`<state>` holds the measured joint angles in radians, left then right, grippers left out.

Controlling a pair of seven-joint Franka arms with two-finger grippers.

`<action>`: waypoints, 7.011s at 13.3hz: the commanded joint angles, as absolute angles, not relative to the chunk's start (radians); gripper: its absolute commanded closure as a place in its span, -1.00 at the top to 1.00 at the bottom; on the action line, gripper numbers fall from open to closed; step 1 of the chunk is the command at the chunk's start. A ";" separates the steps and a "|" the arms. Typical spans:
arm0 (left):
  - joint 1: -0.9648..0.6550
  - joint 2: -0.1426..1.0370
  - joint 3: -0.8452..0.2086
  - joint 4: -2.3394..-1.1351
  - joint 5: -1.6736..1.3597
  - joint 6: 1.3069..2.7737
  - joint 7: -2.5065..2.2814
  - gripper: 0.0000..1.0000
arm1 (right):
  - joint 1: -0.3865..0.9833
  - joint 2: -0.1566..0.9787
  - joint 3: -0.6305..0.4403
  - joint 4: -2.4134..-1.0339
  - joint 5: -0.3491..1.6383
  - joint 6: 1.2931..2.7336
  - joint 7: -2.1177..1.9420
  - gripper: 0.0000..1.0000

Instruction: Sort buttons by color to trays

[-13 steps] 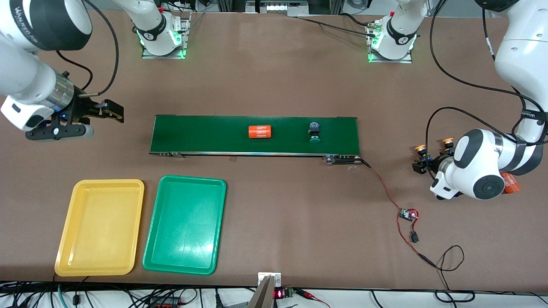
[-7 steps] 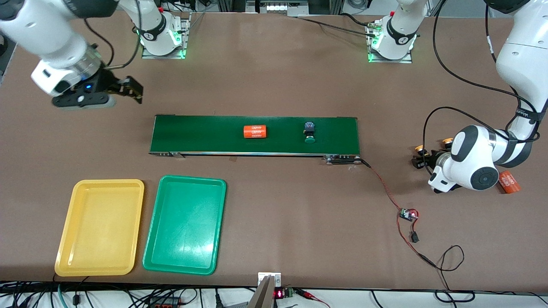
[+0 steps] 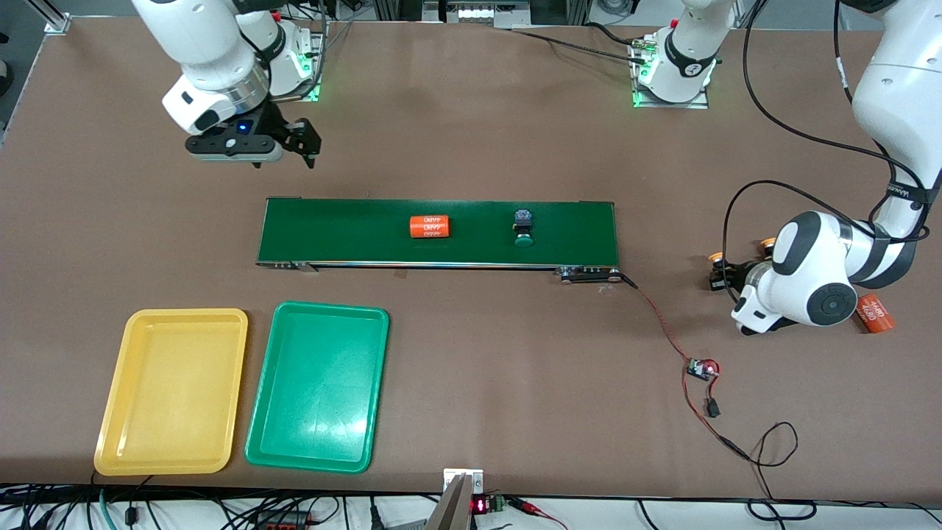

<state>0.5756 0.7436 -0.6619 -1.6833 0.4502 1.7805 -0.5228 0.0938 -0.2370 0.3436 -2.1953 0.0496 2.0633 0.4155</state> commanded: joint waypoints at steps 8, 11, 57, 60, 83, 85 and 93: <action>0.454 0.744 -1.003 -1.623 0.339 1.649 -0.459 -0.88 | 0.063 -0.201 0.407 -2.227 0.078 2.134 0.462 1.00; 0.420 0.753 -0.996 -1.698 0.337 1.779 -0.482 -0.88 | 0.061 -0.193 0.407 -2.226 0.078 2.122 0.439 1.00; 0.753 0.804 -0.586 -1.687 0.583 1.787 -0.084 0.40 | 0.333 0.294 0.411 -1.997 -0.141 2.256 0.810 1.00; 0.755 0.801 -0.592 -1.677 0.577 1.784 -0.083 -0.49 | 0.341 0.325 0.408 -1.980 -0.155 2.258 0.851 1.00; 0.467 0.787 -0.950 -1.440 0.367 1.485 -0.323 -0.70 | 0.405 0.472 0.319 -1.927 -0.219 2.350 0.885 -0.25; 0.405 0.787 -0.946 -1.442 0.280 1.514 -0.392 -0.70 | 0.406 0.472 0.314 -1.925 -0.219 2.349 0.884 -0.65; 0.276 0.825 -0.907 -1.613 0.225 1.773 -0.624 -0.66 | 0.388 0.443 0.184 -1.698 -0.204 2.137 0.649 -0.84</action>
